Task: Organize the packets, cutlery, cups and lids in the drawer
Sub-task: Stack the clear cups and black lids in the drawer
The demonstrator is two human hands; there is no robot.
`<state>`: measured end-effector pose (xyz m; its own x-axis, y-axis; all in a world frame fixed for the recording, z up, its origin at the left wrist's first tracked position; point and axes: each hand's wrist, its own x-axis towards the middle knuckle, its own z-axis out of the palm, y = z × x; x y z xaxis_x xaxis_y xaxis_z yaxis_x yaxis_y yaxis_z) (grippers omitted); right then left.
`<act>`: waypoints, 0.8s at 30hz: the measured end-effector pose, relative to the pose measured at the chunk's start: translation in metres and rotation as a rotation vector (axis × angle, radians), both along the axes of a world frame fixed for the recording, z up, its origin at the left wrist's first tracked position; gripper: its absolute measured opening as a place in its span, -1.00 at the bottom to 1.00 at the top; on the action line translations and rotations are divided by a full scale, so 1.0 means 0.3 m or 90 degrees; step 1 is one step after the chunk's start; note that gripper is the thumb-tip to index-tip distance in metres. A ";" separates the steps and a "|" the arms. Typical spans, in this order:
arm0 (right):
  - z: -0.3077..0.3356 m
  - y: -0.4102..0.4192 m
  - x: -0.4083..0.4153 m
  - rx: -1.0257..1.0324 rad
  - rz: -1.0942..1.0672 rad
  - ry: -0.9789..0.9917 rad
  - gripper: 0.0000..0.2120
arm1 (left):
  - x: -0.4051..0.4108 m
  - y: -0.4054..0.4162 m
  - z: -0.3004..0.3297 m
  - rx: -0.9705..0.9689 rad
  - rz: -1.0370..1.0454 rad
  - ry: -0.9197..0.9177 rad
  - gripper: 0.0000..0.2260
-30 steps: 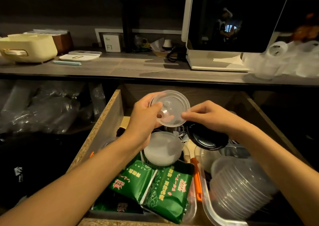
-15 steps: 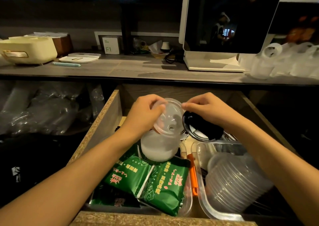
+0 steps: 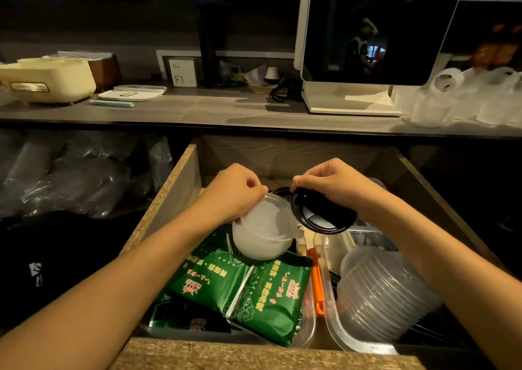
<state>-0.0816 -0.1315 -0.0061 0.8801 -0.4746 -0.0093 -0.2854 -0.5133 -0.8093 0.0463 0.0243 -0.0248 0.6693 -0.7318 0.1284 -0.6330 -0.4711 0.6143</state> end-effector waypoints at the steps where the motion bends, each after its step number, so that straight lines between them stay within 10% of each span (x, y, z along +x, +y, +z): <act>1: -0.001 0.001 0.002 -0.003 -0.004 -0.002 -0.76 | -0.002 0.001 -0.002 0.032 0.010 -0.031 -0.77; 9: -0.005 -0.028 -0.003 0.062 -0.051 -0.034 -0.76 | 0.001 0.014 0.002 0.259 0.042 -0.241 -0.82; 17: -0.004 -0.027 -0.006 0.065 -0.039 -0.032 -0.78 | 0.016 0.006 -0.032 0.110 -0.300 0.001 -0.68; 24: -0.004 -0.031 -0.008 0.066 -0.051 -0.037 -0.78 | 0.022 -0.013 -0.055 0.087 -0.252 -0.038 -0.77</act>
